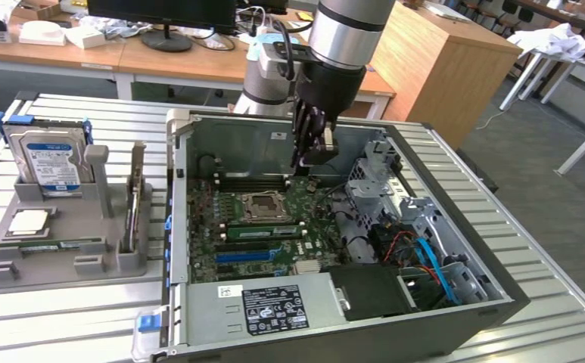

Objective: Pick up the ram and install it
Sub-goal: 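Press down the ram until it locks into place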

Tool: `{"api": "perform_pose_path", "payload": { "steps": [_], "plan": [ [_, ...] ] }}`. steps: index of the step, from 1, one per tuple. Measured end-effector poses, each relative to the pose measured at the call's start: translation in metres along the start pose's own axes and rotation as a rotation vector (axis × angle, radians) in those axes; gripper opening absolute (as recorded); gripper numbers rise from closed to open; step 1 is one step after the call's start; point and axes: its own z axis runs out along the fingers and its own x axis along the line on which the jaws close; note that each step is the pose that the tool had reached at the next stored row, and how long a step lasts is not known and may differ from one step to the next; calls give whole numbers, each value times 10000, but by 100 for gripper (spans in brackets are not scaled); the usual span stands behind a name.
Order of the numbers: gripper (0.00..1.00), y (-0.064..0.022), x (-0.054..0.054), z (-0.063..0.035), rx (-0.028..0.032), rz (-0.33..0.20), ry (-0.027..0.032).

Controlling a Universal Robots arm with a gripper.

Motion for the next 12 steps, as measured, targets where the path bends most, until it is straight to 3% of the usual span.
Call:
{"api": "perform_pose_path", "payload": {
  "steps": [2, 5, 12],
  "plan": [
    [24, 0, 0, 0, 0, 0, 0],
    [11, 0, 0, 0, 0, 0, 0],
    [10, 0, 0, 0, 0, 0, 0]
  ]
}}
